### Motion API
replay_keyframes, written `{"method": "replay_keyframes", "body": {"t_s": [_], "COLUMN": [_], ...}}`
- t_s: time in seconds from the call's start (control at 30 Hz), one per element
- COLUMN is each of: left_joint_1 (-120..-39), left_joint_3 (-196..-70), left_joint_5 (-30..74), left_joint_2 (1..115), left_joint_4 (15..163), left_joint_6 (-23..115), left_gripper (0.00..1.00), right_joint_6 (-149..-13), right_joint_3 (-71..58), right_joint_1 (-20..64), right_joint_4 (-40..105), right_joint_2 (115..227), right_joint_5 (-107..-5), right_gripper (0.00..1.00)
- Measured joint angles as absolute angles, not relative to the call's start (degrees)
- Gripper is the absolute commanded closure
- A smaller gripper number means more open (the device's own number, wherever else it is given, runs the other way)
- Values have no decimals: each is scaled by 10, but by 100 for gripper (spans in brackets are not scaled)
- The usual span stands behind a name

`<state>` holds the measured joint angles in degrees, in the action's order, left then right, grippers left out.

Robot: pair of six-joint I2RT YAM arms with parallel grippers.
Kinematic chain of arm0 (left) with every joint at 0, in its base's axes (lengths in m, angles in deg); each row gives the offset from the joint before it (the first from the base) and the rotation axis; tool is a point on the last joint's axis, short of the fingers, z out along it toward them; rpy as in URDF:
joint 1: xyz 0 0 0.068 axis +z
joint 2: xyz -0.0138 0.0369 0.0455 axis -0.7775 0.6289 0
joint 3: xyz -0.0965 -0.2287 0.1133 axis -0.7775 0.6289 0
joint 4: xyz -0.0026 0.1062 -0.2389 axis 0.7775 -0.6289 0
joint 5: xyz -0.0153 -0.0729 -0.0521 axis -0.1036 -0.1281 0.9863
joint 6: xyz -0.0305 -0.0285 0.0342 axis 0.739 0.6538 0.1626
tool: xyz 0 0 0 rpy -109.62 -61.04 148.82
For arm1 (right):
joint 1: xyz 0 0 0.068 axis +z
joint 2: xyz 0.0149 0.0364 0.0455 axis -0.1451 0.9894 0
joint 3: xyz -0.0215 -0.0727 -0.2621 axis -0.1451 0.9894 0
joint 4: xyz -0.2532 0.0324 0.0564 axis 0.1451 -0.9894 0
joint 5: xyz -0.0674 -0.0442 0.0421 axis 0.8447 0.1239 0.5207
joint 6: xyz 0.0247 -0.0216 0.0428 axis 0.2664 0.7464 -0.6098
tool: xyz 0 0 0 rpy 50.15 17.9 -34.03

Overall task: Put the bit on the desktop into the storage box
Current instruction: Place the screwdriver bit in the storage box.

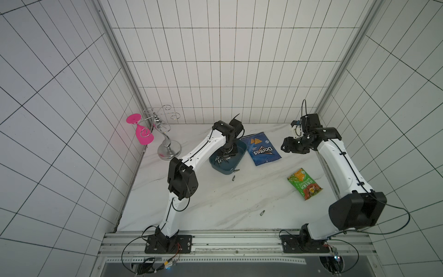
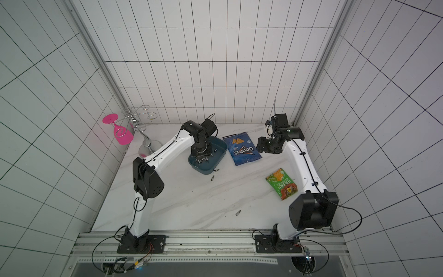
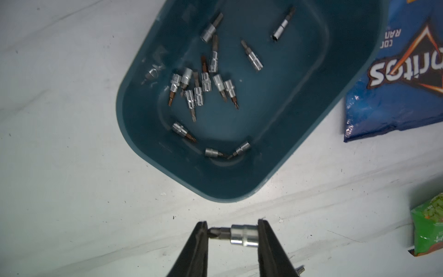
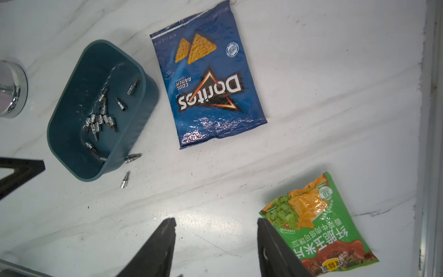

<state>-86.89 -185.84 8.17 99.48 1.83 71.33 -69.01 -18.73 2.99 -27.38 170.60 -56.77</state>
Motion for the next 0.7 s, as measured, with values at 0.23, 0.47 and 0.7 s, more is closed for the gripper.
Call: {"method": "replay_keyframes", "body": {"t_s": [0.23,0.47,0.7], "left_joint_1": [-831,-807,-785], "left_joint_3": [-1871,-1881,-1886], "left_joint_5": [108,139,161], "left_joint_2": [1081,1140,1149], "left_joint_4": [74,121,168], "left_joint_6": [667,641,636], "left_gripper": [72,72,72], "right_joint_6": [-721,-762,-786], "right_joint_3": [-95,-59,-11], "right_joint_1": [102,183,219], "right_joint_4": [-277,-264,-260], "right_joint_2": [1695,1695,1693], "right_joint_5": [-563,-554,-540], "right_gripper": [43,43,44]}}
